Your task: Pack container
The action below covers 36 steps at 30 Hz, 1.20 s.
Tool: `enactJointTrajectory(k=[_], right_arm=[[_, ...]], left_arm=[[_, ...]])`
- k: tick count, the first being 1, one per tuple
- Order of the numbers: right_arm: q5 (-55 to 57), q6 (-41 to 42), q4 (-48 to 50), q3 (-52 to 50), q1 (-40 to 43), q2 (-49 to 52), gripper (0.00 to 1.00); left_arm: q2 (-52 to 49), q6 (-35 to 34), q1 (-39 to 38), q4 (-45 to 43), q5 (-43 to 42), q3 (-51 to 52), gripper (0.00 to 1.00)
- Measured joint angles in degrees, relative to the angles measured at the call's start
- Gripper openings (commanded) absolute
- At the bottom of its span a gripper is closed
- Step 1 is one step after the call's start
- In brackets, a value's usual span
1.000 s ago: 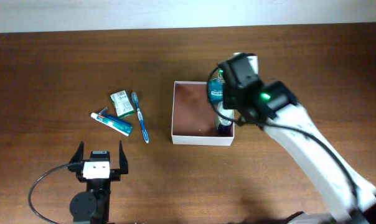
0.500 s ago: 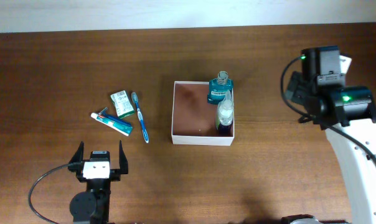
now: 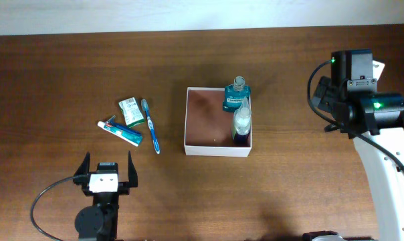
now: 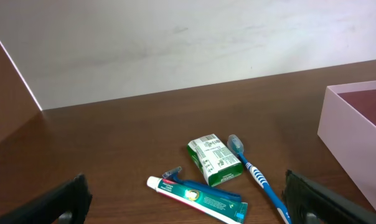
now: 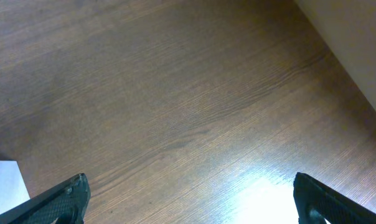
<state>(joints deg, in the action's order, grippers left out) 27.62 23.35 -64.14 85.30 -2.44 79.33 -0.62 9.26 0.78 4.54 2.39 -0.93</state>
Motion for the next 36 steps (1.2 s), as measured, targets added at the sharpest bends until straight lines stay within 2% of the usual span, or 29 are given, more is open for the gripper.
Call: enactJointTrajectory(k=[6, 9, 12, 16, 20, 25, 31, 36], right_arm=[[0.0, 0.0, 0.0, 0.0, 0.0, 0.0, 0.99], [0.0, 0.0, 0.0, 0.0, 0.0, 0.0, 0.99], [0.0, 0.0, 0.0, 0.0, 0.0, 0.0, 0.99], [0.0, 0.0, 0.0, 0.0, 0.0, 0.0, 0.99], [0.0, 0.0, 0.0, 0.0, 0.0, 0.0, 0.99], [0.1, 0.0, 0.0, 0.0, 0.0, 0.1, 0.99], [0.0, 0.0, 0.0, 0.0, 0.0, 0.1, 0.99], [0.0, 0.0, -0.2, 0.0, 0.0, 0.1, 0.99]], left_arm=[[0.0, 0.0, 0.0, -0.3, 0.0, 0.0, 1.00], [0.0, 0.0, 0.0, -5.4, -0.5, 0.2, 1.00], [0.0, 0.0, 0.0, -6.5, -1.6, 0.2, 1.00], [-0.1, -0.4, 0.0, -10.8, -6.1, -0.1, 1.00], [-4.3, -2.4, 0.0, -3.5, -5.2, -5.1, 1.00], [-23.0, -3.5, 0.0, 5.4, -3.4, -24.2, 0.99], [-53.5, -4.0, 0.0, 19.9, -13.1, -50.5, 1.00], [-68.3, -4.2, 0.0, 19.0, -24.1, -55.1, 1.00]])
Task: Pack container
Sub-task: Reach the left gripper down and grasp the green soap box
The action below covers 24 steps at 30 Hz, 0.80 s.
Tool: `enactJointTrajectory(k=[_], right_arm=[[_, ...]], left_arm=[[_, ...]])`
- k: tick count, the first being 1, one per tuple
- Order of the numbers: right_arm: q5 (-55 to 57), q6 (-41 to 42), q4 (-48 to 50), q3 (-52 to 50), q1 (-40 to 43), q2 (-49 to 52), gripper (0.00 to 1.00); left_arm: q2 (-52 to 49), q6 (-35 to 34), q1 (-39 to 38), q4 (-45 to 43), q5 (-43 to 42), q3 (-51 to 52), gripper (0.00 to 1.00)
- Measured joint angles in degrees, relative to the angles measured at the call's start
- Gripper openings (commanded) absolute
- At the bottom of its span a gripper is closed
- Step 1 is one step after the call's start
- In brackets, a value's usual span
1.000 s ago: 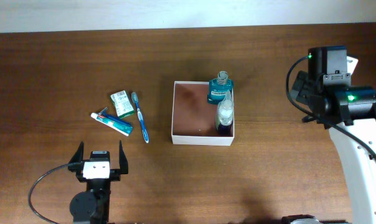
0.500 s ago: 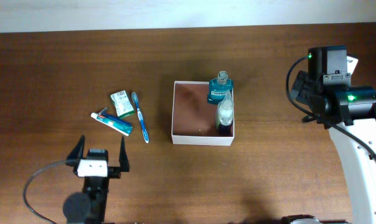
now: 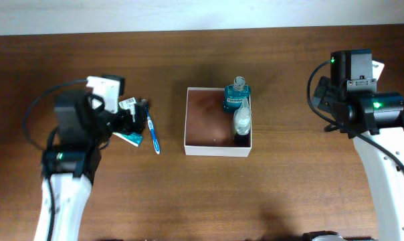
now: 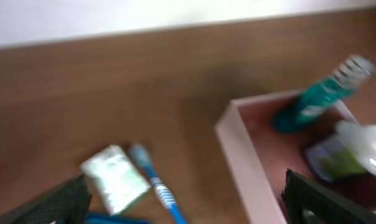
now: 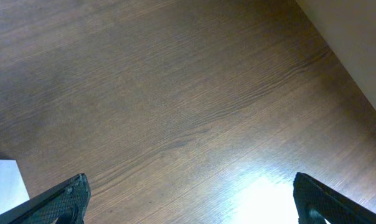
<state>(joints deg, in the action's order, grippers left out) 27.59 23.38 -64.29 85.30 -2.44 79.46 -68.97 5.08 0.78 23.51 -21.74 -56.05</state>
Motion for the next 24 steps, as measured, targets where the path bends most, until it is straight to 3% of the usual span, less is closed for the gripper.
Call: enactJointTrajectory(k=[4, 6, 11, 14, 20, 24], right_arm=[[0.0, 0.0, 0.0, 0.0, 0.0, 0.0, 0.99], [0.0, 0.0, 0.0, 0.0, 0.0, 0.0, 0.99], [0.0, 0.0, 0.0, 0.0, 0.0, 0.0, 0.99], [0.0, 0.0, 0.0, 0.0, 0.0, 0.0, 0.99], [0.0, 0.0, 0.0, 0.0, 0.0, 0.0, 0.99], [0.0, 0.0, 0.0, 0.0, 0.0, 0.0, 0.99]], left_arm=[[-8.9, -0.2, 0.0, -3.4, -4.5, 0.0, 0.99], [-11.5, -3.1, 0.0, -3.5, -2.3, 0.0, 0.99], [-14.9, -18.9, 0.0, -1.2, 13.1, 0.0, 0.99], [-16.0, -23.9, 0.0, -1.4, 18.5, -0.1, 0.99], [-27.2, -30.2, -1.6, -7.3, 25.4, -0.1, 0.99], [-29.4, -31.3, -4.3, -9.7, 30.5, -0.1, 0.95]])
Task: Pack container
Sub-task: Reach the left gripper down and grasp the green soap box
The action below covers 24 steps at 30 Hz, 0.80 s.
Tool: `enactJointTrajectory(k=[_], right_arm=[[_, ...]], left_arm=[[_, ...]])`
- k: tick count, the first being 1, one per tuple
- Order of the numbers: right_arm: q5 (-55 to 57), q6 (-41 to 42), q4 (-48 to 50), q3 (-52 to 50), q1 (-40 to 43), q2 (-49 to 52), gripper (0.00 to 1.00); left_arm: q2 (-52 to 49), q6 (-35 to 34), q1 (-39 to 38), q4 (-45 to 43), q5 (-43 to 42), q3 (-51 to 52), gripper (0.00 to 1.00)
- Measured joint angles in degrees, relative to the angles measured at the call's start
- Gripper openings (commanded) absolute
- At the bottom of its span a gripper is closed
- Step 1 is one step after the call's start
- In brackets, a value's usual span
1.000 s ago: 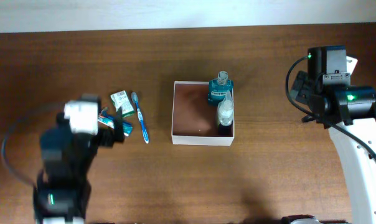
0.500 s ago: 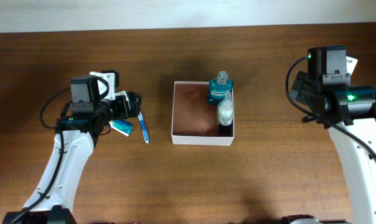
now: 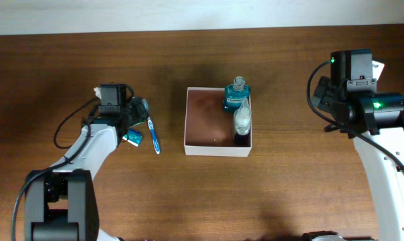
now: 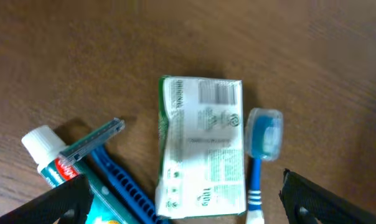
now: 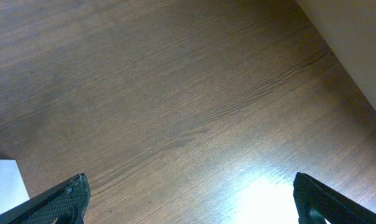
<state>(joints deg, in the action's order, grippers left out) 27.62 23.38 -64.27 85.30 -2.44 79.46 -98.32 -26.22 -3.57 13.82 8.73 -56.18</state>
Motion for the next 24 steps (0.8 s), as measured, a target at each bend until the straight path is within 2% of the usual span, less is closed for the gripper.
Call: enactJointTrajectory(k=[3, 4, 8, 16, 24], right_arm=[[0.0, 0.0, 0.0, 0.0, 0.0, 0.0, 0.99], [0.0, 0.0, 0.0, 0.0, 0.0, 0.0, 0.99], [0.0, 0.0, 0.0, 0.0, 0.0, 0.0, 0.99], [0.0, 0.0, 0.0, 0.0, 0.0, 0.0, 0.99], [0.0, 0.0, 0.0, 0.0, 0.0, 0.0, 0.99]], left_arm=[[0.0, 0.1, -1.4, -0.2, 2.8, -0.4, 0.89], [0.0, 0.2, -2.0, -0.8, 3.9, -0.5, 0.84], [-0.9, 1.8, -2.3, -4.8, 6.2, -0.9, 0.83], [-2.3, 3.1, -2.3, -6.4, 7.0, -0.9, 0.77], [-5.3, 3.1, -2.3, -7.3, 7.2, -0.9, 0.78]])
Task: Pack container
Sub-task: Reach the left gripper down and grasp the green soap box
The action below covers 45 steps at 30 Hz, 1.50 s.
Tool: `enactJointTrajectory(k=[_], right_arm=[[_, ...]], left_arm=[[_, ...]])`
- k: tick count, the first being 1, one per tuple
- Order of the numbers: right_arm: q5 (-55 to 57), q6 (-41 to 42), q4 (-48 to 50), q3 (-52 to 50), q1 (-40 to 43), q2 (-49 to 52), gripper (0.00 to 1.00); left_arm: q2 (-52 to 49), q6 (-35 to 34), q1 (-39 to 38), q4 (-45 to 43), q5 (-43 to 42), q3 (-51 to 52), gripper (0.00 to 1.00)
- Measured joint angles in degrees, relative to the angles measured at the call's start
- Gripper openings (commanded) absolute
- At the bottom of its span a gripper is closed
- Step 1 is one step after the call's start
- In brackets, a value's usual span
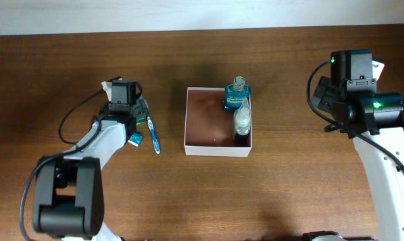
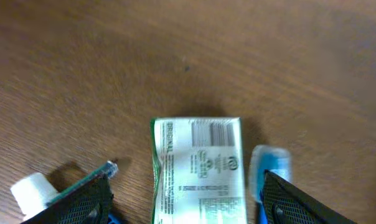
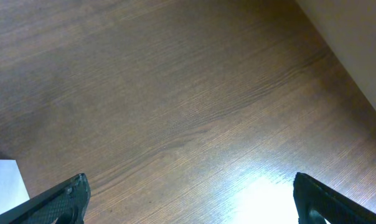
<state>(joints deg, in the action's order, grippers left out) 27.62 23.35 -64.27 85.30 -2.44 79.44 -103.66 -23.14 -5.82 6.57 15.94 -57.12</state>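
The white box [image 1: 217,151] holds a teal mouthwash bottle [image 1: 235,98] and a clear bottle [image 1: 241,123] along its right side. To its left lie a green-and-white packet [image 2: 197,168], a blue toothbrush [image 1: 152,134], a toothpaste tube [image 2: 31,190] and a razor [image 2: 82,182]. My left gripper [image 2: 188,208] is open just above the packet, one finger on each side, near the razor and the brush head [image 2: 270,163]. My right gripper [image 3: 188,202] is open over bare wood at the far right.
The box's left half shows its bare brown floor [image 1: 205,117]. A corner of the box [image 3: 4,180] shows at the left edge of the right wrist view. The table's far edge meets a pale wall [image 3: 356,37].
My left gripper has come closer to the green-and-white packet, and its fingers now reach further in on both sides of it. The packet and the right arm have not moved.
My left arm first sat low at the table's front, open, facing the toiletries. Then it was up beside them. Then it looked straight down on the packet, and now its open fingers straddle it. My right arm stayed still.
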Motion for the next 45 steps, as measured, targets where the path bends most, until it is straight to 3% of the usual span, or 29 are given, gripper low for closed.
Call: enactJointTrajectory(k=[9, 14, 30, 33, 38, 40, 41, 45], right_arm=[[0.0, 0.0, 0.0, 0.0, 0.0, 0.0, 0.99], [0.0, 0.0, 0.0, 0.0, 0.0, 0.0, 0.99], [0.0, 0.0, 0.0, 0.0, 0.0, 0.0, 0.99], [0.0, 0.0, 0.0, 0.0, 0.0, 0.0, 0.99], [0.0, 0.0, 0.0, 0.0, 0.0, 0.0, 0.98], [0.0, 0.0, 0.0, 0.0, 0.0, 0.0, 0.99], [0.0, 0.0, 0.0, 0.0, 0.0, 0.0, 0.99], [0.0, 0.0, 0.0, 0.0, 0.0, 0.0, 0.99]], left_arm=[[-3.4, 1.1, 0.0, -1.3, 0.2, 0.0, 0.77], [-3.4, 2.6, 0.0, -1.8, 0.5, 0.0, 0.69], [-5.3, 2.6, 0.0, -2.3, 0.6, 0.0, 0.70], [-5.3, 2.6, 0.0, -2.5, 0.6, 0.0, 0.63], [-5.3, 2.8, 0.0, -2.8, 0.6, 0.0, 0.61], [-5.3, 2.8, 0.0, -2.8, 0.6, 0.0, 0.62], [-5.3, 2.8, 0.0, -2.8, 0.6, 0.0, 0.73], [-5.3, 3.0, 0.0, -2.8, 0.6, 0.0, 0.73]])
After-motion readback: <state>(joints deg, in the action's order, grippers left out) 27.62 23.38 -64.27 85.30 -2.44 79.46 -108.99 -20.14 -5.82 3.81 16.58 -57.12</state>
